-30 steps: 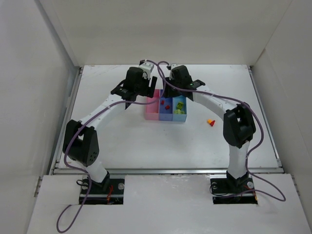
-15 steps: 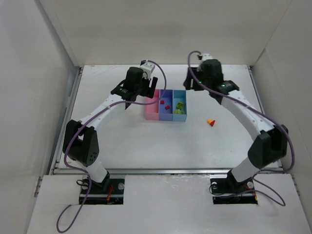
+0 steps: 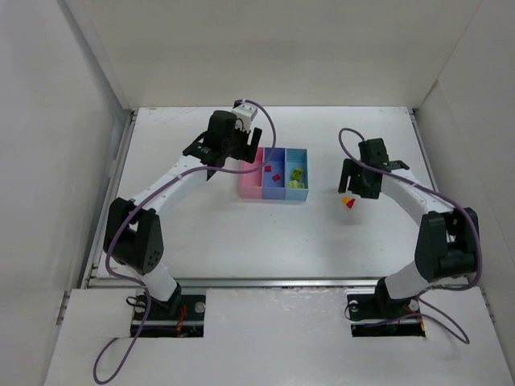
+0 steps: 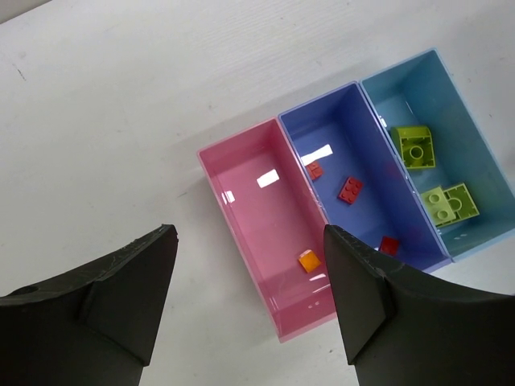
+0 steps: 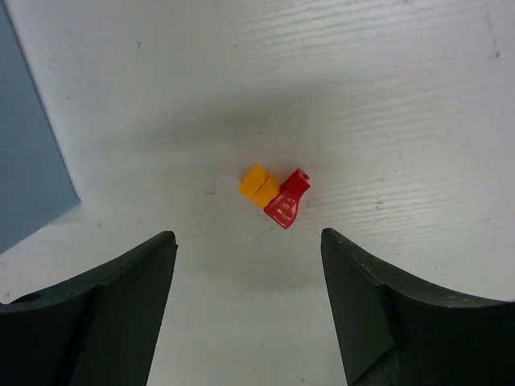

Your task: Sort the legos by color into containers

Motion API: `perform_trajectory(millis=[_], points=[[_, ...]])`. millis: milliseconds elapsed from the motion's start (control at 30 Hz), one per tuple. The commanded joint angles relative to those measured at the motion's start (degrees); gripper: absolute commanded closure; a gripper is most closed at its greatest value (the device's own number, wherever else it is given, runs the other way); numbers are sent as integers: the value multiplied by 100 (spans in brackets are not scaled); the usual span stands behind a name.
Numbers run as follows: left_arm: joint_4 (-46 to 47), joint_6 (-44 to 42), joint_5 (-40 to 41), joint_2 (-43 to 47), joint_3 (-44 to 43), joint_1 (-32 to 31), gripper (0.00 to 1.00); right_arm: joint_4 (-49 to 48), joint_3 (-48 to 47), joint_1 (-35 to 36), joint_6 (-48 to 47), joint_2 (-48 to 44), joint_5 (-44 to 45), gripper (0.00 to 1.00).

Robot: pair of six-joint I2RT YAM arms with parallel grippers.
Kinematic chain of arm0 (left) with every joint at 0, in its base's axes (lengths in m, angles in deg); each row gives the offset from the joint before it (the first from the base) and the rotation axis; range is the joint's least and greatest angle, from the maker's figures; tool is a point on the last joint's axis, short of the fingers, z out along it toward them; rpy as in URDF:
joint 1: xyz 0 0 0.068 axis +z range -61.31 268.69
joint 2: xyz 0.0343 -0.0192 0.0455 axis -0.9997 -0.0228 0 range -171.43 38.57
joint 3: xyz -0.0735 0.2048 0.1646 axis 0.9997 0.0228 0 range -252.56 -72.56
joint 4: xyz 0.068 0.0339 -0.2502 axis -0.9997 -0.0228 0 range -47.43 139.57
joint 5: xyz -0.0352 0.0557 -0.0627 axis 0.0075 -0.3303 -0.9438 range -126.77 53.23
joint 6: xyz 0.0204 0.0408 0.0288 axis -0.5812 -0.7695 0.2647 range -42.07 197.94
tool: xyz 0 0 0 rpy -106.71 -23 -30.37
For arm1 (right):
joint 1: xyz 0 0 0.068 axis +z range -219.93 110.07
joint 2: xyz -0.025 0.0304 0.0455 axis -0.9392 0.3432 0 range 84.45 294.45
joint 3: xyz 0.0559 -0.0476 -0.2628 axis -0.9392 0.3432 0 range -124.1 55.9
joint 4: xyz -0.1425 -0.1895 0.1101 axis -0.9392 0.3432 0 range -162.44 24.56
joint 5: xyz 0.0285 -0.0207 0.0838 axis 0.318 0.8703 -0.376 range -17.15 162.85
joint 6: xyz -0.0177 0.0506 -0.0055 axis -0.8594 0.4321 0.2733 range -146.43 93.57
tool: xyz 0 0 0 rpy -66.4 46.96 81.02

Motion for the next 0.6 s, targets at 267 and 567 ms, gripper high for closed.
perform_trajectory(millis=[267,567], points=[[114,-49,-103,283,44,-11,29,-362,14,-113,26,730,-212,24],[62,-208,-103,230,-18,-11,29,806,-953,141,-2584,484,-168,25]])
